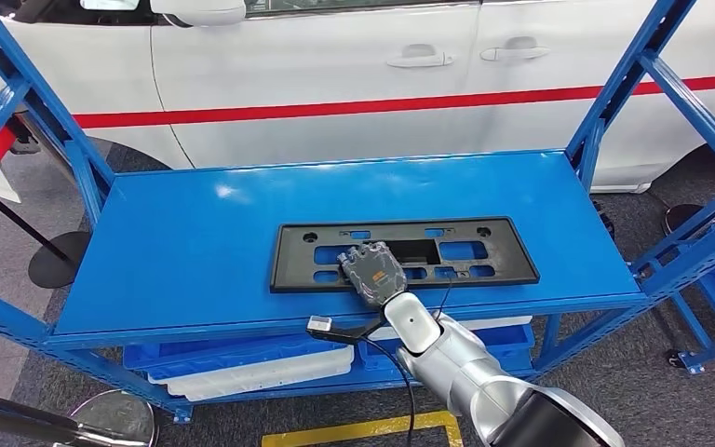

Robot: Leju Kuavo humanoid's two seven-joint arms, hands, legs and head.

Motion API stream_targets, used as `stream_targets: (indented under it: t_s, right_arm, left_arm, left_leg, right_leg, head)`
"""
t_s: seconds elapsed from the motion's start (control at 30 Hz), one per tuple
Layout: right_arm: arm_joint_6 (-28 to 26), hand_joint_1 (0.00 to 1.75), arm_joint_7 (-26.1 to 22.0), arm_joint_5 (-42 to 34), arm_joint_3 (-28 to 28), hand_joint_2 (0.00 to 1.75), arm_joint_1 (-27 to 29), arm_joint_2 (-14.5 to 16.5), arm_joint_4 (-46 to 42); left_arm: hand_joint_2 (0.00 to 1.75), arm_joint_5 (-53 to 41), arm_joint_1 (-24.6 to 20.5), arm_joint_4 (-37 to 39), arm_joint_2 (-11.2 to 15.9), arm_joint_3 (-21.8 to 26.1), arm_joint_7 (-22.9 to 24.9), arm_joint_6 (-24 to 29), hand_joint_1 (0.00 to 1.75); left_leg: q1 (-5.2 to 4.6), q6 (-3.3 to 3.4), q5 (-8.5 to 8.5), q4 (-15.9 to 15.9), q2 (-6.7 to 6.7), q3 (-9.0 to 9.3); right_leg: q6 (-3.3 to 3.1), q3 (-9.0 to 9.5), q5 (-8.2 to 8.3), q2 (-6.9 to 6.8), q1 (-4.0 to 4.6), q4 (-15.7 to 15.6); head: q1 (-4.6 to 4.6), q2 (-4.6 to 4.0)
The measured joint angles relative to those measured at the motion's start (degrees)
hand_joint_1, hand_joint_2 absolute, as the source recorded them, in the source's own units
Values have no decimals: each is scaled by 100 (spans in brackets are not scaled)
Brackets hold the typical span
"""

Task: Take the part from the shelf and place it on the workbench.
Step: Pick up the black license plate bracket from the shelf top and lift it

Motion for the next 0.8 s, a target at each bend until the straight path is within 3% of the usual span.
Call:
stream_targets:
  t_s: [0.07, 0.13, 0.2, 0.23, 0.27, 0.3, 0.37, 0.43, 0.53, 0.6, 0.7, 0.73, 0.77, 0.8]
  right_arm:
    - [-8, 175, -186, -55, -108, 175, 6, 5, -63]
    - [-10, 175, -575, -321, -296, 175, 64, 5, -268]
    - [-11, 175, -1420, -927, -573, 175, 201, 5, -651]
    - [-18, 175, -2008, -1323, -748, 175, 281, 8, -897]
    - [-28, 175, -2592, -1708, -935, 175, 347, 15, -1149]
    - [-38, 175, -3051, -2036, -1126, 175, 392, 28, -1391]
    - [-43, 175, -3435, -2396, -1431, 175, 426, 56, -1752]
    - [-37, 175, -3565, -2668, -1627, 175, 474, 62, -2018]
    - [74, 175, -4348, -3987, -1766, 175, 700, 12, -2726]
    - [309, 175, -4763, -5107, -1779, 175, 890, -94, -3490]
    - [551, 175, -4851, -5785, -1779, 175, 1154, -284, -4419]
    - [573, 175, -4853, -5821, -1779, 175, 1243, -330, -4618]
    - [585, 175, -4855, -5833, -1778, 175, 1327, -367, -4786]
    - [587, 175, -4857, -5837, -1778, 175, 1393, -394, -4931]
  left_arm:
    - [175, 24, 3, 0, 1, 4, -78, 3, 0]
    - [175, 44, 8, 0, 3, 19, -152, -12, 0]
    - [175, 46, 17, 0, 3, 30, -203, -47, 0]
    - [175, 46, 21, 0, 3, 32, -212, -64, 0]
    - [175, 46, 21, 0, 5, 34, -214, -77, 0]
    - [175, 47, 17, 0, 9, 36, -214, -88, 0]
    - [175, 49, -2, 0, 16, 39, -213, -107, 0]
    - [175, 52, -13, 0, 19, 42, -215, -132, 0]
    - [175, 73, -9, 0, 20, 72, -254, -184, 0]
    - [175, 86, -19, 0, 21, 106, -302, -210, 0]
    - [175, 89, -26, 0, 33, 133, -335, -223, 0]
    - [175, 88, -24, 0, 37, 136, -338, -226, 0]
    - [175, 87, -24, 0, 39, 138, -340, -229, 0]
    - [175, 87, -26, 0, 39, 139, -342, -231, 0]
  left_leg:
    - [14, -54, -80, 105, 4, -35]
    - [26, -88, -400, 655, 11, -279]
    - [33, -121, -748, 1447, 15, -647]
    - [37, -132, -793, 1669, 15, -752]
    - [40, -137, -722, 1671, 15, -754]
    - [43, -137, -550, 1433, 17, -639]
    - [43, -122, -181, 616, 28, -239]
    - [36, -65, -47, 131, 25, -17]
    - [22, 49, -32, 73, 14, -27]
    - [26, 119, -6, 41, 17, -26]
    - [21, 167, 4, 30, 18, -50]
    - [16, 169, 4, 32, 18, -59]
    - [13, 169, 4, 34, 17, -64]
    - [11, 168, 3, 38, 15, -65]
  right_leg:
    - [-72, 32, 37, -12, -17, -58]
    - [-129, 53, 65, -28, -32, -103]
    - [-155, 44, 63, -28, -18, -97]
    - [-159, 44, 57, -23, -11, -89]
    - [-159, 48, 48, -16, -5, -78]
    - [-152, 58, 36, -9, -3, -65]
    - [-111, 75, -2, -3, 6, -26]
    - [-58, 64, -29, -5, 30, 12]
    - [22, 29, -35, -3, 28, 36]
    - [88, -67, -205, -1, 9, 261]
    - [147, -578, -762, -1, -10, 1325]
    - [155, -734, -857, -1, -16, 1627]
    - [155, -797, -837, -2, -23, 1733]
    - [147, -737, -700, -2, -28, 1592]
  head:
    - [0, 0]
    - [0, 0]
    - [-1, 0]
    - [-1, 0]
    - [-1, 0]
    - [-1, 0]
    - [-1, 0]
    - [0, 0]
    - [0, 0]
    - [1, 0]
    - [1, 0]
    - [1, 0]
    - [0, 0]
    - [1, 0]
